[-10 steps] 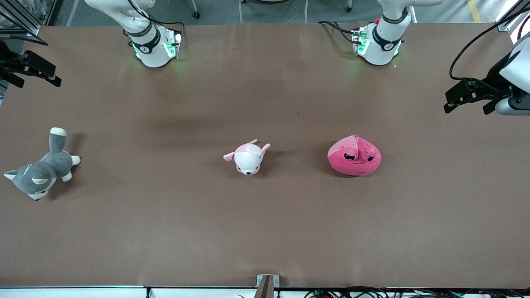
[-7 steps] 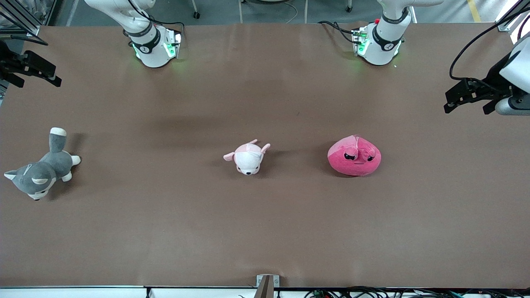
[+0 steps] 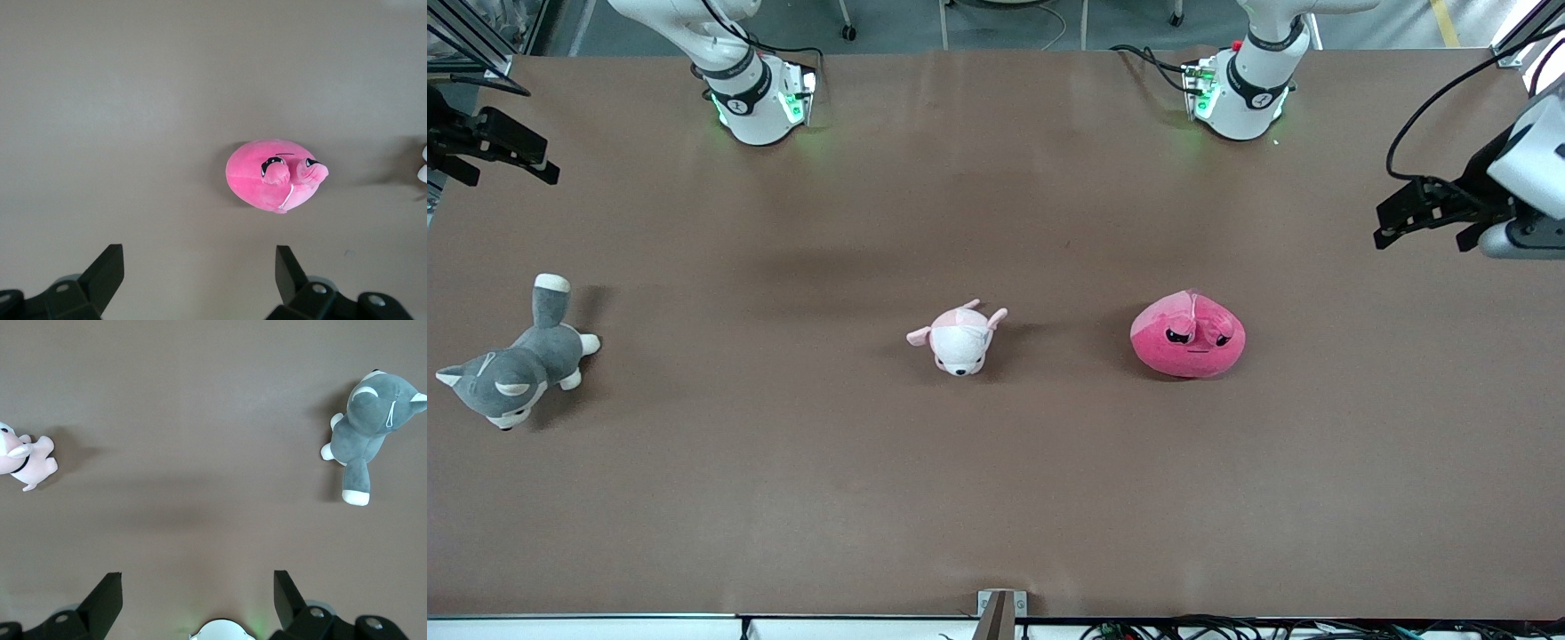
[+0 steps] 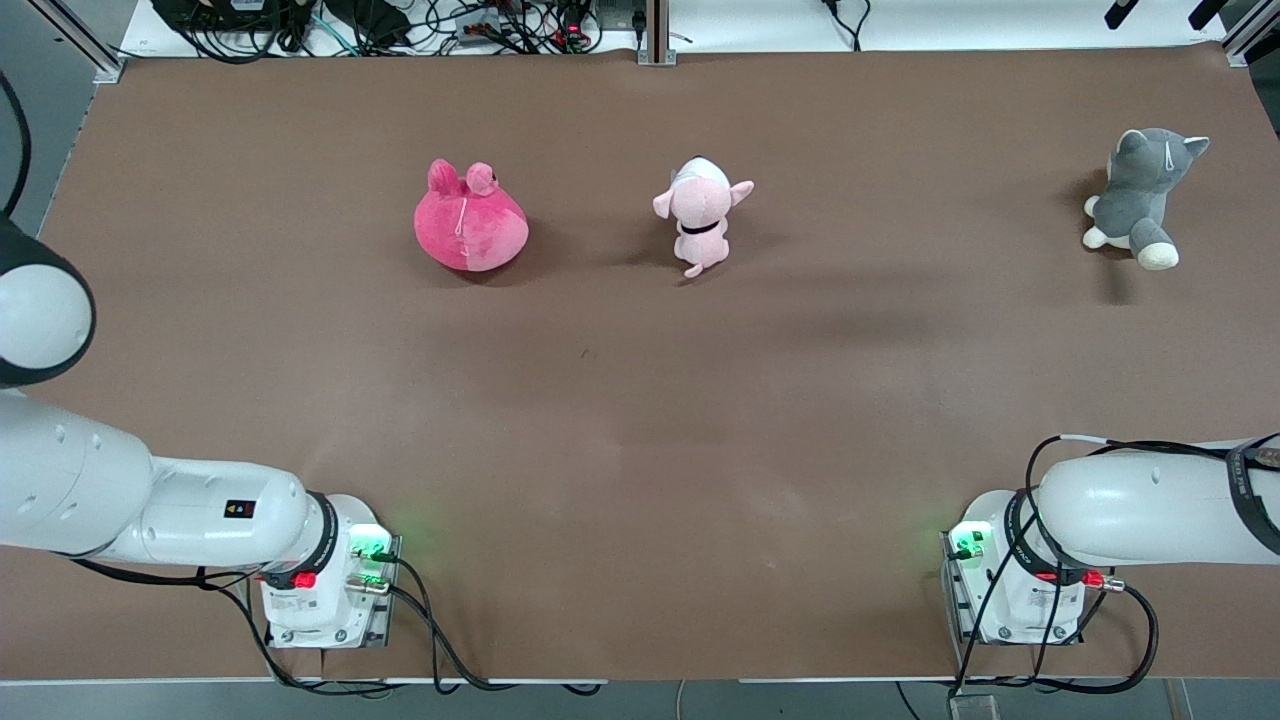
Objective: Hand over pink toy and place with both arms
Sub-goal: 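Reach the left gripper down to the round hot-pink plush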
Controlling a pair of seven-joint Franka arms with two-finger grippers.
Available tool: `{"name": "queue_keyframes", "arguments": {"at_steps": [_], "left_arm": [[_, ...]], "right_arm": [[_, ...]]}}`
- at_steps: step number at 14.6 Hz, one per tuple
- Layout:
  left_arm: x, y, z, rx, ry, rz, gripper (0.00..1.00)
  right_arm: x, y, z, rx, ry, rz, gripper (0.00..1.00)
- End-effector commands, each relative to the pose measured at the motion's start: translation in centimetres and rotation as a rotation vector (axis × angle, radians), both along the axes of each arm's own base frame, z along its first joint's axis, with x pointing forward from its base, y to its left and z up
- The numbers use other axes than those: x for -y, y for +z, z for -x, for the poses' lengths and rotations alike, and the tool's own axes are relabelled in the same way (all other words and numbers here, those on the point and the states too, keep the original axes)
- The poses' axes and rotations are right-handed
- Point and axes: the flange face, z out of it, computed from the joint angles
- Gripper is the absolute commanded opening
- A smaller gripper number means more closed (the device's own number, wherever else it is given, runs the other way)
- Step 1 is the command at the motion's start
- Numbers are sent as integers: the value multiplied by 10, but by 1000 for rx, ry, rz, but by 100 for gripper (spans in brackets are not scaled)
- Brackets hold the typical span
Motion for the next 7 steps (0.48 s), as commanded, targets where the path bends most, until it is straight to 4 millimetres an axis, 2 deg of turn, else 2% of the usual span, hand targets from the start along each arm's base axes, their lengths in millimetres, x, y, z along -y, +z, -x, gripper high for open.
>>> {"name": "queue_keyframes", "arguments": {"at_steps": [1, 3, 5, 7], "left_arm": [[14, -24, -15, -39, -18, 1, 100], [24, -35, -18, -58, -34, 1, 100], [29, -64, -30, -107, -58, 6, 100], [38, -86, -37, -150, -36, 55, 99]], "right_arm": [[4, 6, 3, 15, -5, 1, 100], [16, -4, -5, 3, -34, 1, 100], [20, -33, -24, -52, -39, 0, 100], [22, -41, -32, -55, -36, 1, 100]]}}
